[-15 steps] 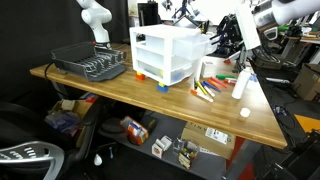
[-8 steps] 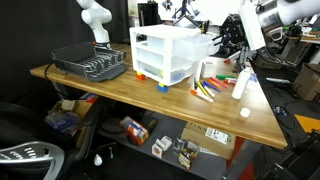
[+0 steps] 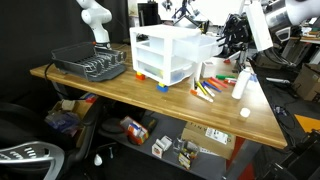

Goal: Open the top drawer

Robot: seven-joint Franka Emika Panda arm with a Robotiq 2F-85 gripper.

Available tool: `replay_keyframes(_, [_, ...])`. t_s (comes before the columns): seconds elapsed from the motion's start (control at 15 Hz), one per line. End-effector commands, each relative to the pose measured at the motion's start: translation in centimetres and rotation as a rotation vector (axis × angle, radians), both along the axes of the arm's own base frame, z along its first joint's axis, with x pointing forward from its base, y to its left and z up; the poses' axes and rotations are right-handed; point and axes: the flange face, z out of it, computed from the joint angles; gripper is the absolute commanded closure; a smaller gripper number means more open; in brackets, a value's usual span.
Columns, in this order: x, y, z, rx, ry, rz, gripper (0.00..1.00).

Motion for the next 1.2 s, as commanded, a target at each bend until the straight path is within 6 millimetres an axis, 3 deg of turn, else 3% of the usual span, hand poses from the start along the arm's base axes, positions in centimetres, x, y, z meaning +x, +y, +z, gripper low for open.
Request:
replay_keyframes(0.0, [-0.8, -0.2, 0.2, -0.015, 0.006, 0.005, 0.47])
replay_keyframes(0.33, [-1.0, 0.6, 0.8, -0.024, 0.005, 0.021, 0.09])
replay_keyframes(0.47, [-1.4, 1.3, 1.8, -0.031, 0.009, 0.03, 0.01])
replay_keyframes(0.8, [-5.1, 6.7, 6.1, -0.093, 0.099, 0.071, 0.0])
replay_keyframes(0.93, [-7.9, 10.0, 6.3, -0.084, 0.181, 0.118, 0.0])
replay_keyframes(1.07, [-11.4, 11.8, 7.0, -0.115, 0.267, 0.173, 0.0])
replay_keyframes(1.13, [-12.0, 10.9, 4.4, -0.124, 0.287, 0.182, 0.0])
